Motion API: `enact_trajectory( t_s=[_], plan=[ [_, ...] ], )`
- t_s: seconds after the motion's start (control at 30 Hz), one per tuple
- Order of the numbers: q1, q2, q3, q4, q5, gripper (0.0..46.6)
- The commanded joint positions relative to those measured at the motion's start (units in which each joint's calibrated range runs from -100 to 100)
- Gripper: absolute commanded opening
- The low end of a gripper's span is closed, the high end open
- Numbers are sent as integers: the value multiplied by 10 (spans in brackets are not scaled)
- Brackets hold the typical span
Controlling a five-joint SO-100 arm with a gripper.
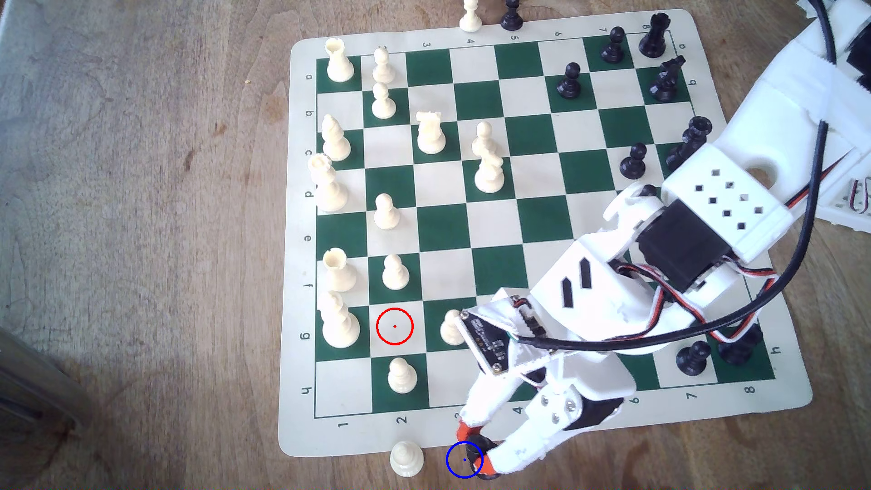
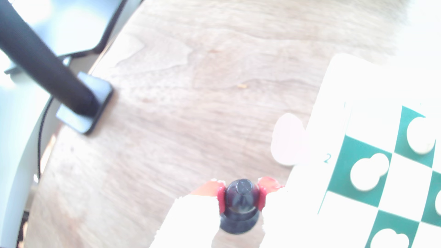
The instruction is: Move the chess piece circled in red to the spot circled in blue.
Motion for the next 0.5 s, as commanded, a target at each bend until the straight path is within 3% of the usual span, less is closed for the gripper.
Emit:
enact_trajectory(
  t_s=[0.0,0.47],
  plan=[
    [16,-3,-10,-40,4,3],
    [18,30,-9,-74,3,3]
  ],
)
